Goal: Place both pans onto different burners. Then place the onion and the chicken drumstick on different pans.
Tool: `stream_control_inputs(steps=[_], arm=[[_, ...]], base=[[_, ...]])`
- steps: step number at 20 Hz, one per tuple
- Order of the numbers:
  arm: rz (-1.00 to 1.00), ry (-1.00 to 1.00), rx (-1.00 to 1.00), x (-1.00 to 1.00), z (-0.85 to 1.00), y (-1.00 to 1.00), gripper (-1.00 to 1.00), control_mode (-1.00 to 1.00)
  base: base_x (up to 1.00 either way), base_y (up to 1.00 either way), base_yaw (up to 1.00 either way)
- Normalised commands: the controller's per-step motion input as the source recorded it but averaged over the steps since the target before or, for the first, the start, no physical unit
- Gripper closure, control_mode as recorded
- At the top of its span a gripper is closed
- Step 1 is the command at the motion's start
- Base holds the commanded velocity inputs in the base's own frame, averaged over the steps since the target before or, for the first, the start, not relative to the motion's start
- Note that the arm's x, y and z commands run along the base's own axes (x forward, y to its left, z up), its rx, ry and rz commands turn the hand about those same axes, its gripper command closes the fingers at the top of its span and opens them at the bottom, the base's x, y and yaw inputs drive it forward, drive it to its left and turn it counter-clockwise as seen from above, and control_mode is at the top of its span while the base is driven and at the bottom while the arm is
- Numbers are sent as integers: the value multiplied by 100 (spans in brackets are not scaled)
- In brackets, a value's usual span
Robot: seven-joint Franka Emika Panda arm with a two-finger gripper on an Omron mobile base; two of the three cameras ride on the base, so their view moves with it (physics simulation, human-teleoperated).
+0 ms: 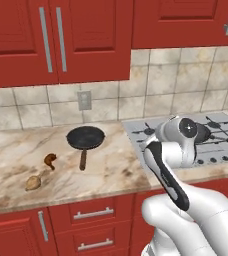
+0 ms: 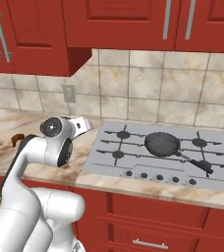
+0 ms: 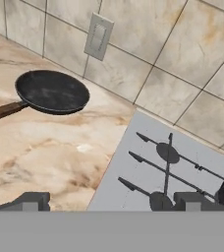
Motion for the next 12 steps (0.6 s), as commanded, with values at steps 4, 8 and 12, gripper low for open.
stream_control_inputs(steps=[4,8,12], arm=[[0,0,0,0,0,0,-100,100],[0,0,0,0,0,0,-100,100],[0,0,0,0,0,0,-100,100]], base=[[62,-3,0],[44,0,0],[28,11,-2]])
